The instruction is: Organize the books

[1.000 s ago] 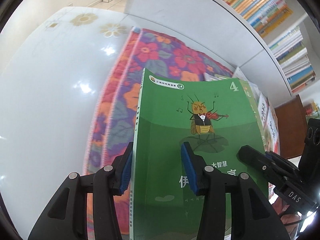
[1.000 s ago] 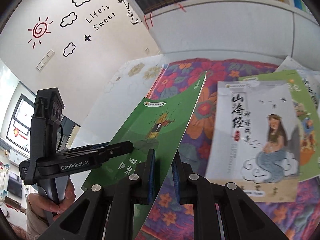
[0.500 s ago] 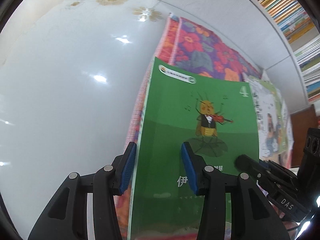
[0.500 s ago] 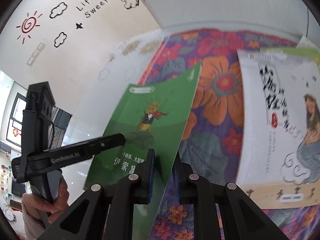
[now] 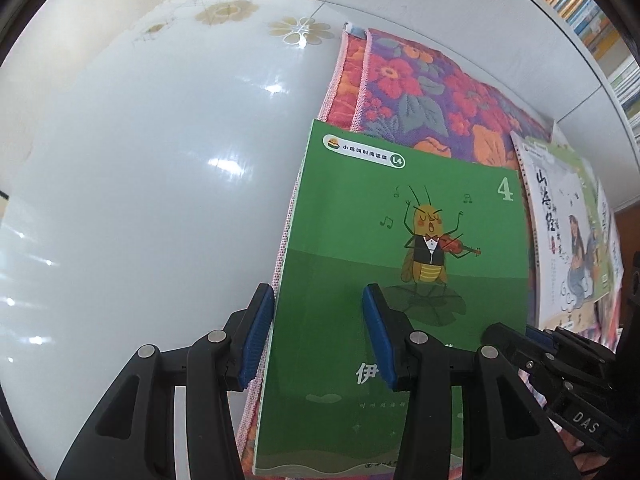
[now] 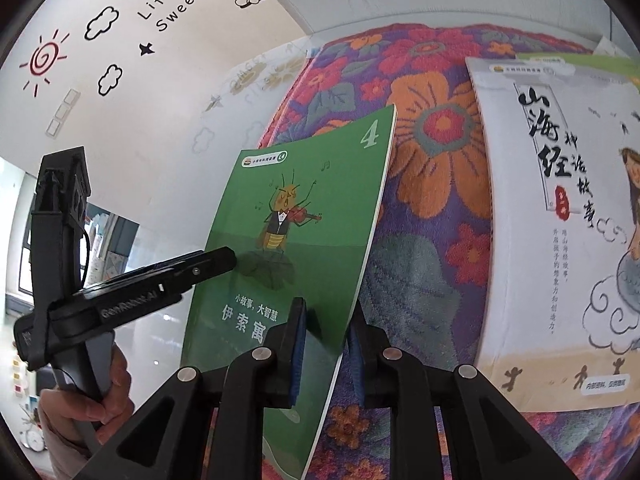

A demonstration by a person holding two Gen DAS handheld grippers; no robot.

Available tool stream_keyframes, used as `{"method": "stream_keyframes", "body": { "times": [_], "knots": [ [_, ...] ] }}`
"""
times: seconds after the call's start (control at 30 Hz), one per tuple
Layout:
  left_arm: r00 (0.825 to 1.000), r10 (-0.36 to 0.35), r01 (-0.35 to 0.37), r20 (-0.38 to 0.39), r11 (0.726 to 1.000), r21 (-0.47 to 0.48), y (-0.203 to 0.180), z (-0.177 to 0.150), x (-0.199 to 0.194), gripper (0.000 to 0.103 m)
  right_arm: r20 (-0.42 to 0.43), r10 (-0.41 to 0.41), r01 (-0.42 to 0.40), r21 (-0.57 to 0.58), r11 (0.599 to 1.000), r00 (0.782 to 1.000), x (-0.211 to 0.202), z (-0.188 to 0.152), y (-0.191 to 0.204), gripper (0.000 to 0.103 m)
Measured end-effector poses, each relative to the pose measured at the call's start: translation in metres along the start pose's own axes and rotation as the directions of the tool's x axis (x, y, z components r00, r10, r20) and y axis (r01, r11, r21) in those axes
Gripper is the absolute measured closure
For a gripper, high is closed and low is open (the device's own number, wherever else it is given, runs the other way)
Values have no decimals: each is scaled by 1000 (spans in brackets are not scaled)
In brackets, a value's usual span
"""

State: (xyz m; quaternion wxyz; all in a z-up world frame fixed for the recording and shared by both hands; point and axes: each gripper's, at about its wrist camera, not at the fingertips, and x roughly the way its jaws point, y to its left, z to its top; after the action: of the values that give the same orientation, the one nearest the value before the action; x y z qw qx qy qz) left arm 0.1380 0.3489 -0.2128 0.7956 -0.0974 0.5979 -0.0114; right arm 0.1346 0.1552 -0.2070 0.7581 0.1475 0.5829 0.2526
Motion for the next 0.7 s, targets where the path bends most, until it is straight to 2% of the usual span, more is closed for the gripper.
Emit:
{"method": "stream_keyframes", "body": {
  "times": [0.1, 0.23, 0.37, 0.53, 0.7],
  "knots": [
    [1000, 14, -14, 0, 1000, -5, 0, 2, 0, 60, -6, 5, -5, 7, 1000, 1000, 3, -1, -1, 83],
    [995, 94, -94, 25, 995, 13, -5, 2, -6, 60, -6, 32, -32, 17, 999, 999, 1, -2, -5, 83],
    [991, 126, -126, 39, 992, 15, -10, 4, -11, 60, 3, 0, 0, 8, 1000, 1000, -8, -3, -9, 83],
    [993, 103, -104, 64, 994, 16, -26, 4, -22, 60, 47, 54, -55, 19, 998, 997, -33, -4, -19, 83],
    [998, 27, -28, 64, 999, 26, -56, 3, -22, 59, 101, 0, 4, -33, 999, 995, -65, -7, -29, 83]
  ]
}}
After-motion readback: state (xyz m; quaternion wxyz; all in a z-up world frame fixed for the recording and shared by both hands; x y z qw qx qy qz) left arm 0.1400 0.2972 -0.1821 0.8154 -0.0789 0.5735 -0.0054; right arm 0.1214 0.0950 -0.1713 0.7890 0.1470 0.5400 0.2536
